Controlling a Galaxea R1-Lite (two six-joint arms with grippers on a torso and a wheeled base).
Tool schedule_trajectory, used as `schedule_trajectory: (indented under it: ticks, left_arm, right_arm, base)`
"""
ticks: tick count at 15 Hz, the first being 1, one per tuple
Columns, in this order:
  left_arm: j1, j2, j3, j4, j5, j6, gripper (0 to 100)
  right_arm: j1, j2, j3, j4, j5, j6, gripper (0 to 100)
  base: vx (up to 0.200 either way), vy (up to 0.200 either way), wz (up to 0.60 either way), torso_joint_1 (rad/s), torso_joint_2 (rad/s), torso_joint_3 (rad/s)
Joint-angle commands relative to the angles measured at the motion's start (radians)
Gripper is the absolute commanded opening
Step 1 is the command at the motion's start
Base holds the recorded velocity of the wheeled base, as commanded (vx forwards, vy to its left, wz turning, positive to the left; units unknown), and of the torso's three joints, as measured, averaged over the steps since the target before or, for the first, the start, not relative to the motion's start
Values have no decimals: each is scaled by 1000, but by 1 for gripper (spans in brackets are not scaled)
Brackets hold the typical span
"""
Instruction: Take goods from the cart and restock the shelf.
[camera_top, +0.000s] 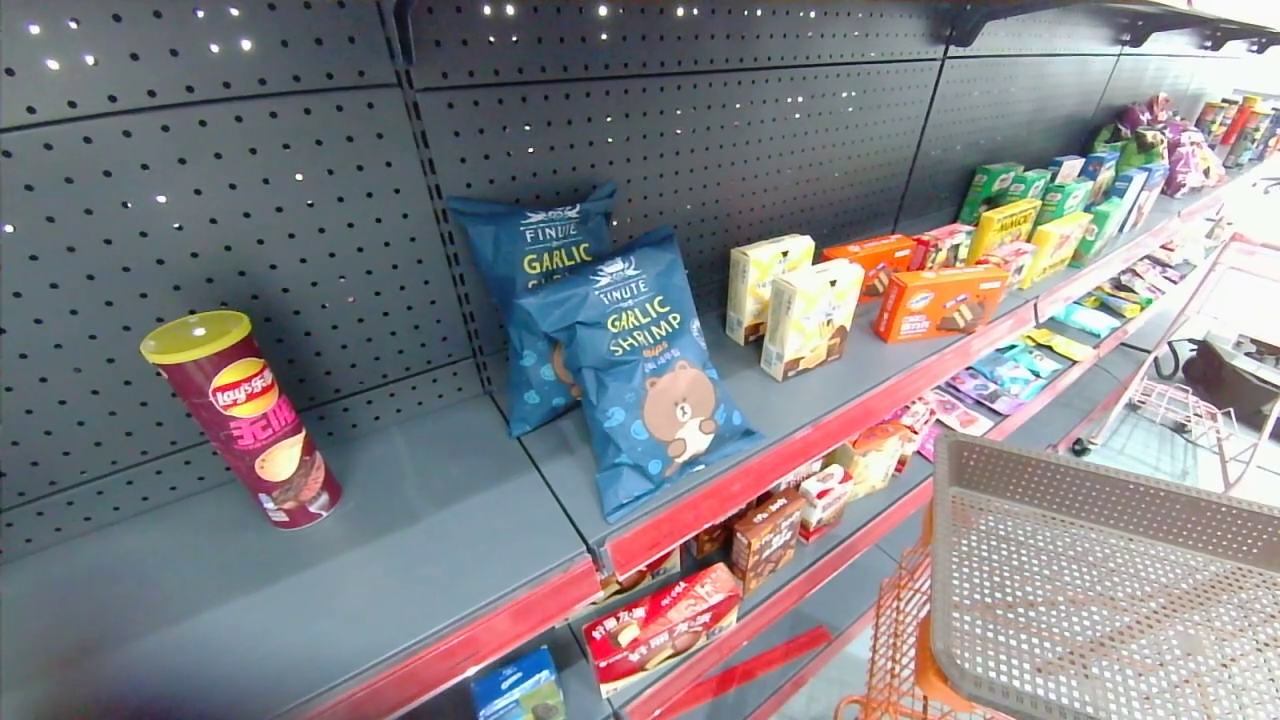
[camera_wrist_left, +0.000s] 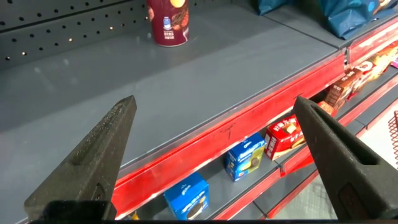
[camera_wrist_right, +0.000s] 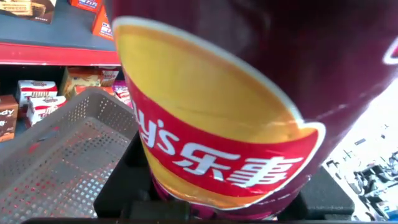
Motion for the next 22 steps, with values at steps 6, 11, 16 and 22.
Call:
schedule_trajectory:
  ticks: [6, 11, 16, 22]
  left_arm:
    - [0, 0, 0, 0, 0, 0, 100]
    - [0, -2, 0, 0, 0, 6, 100]
    - [0, -2, 0, 0, 0, 7, 100]
    - [0, -2, 0, -1, -1, 7, 100]
  right_arm:
    - [2, -34, 21, 1, 0, -9, 0]
    - [1, -61, 40, 2, -3, -10, 0]
    - [1, -60, 54, 2, -3, -10, 0]
    - [2, -61, 65, 2, 4, -10, 0]
  base:
    - [0, 0, 600, 6, 2, 3]
    - [0, 0, 600, 1, 3, 4]
    - [0, 0, 120, 0, 0, 0]
    - [-133, 0, 0, 8, 4, -2]
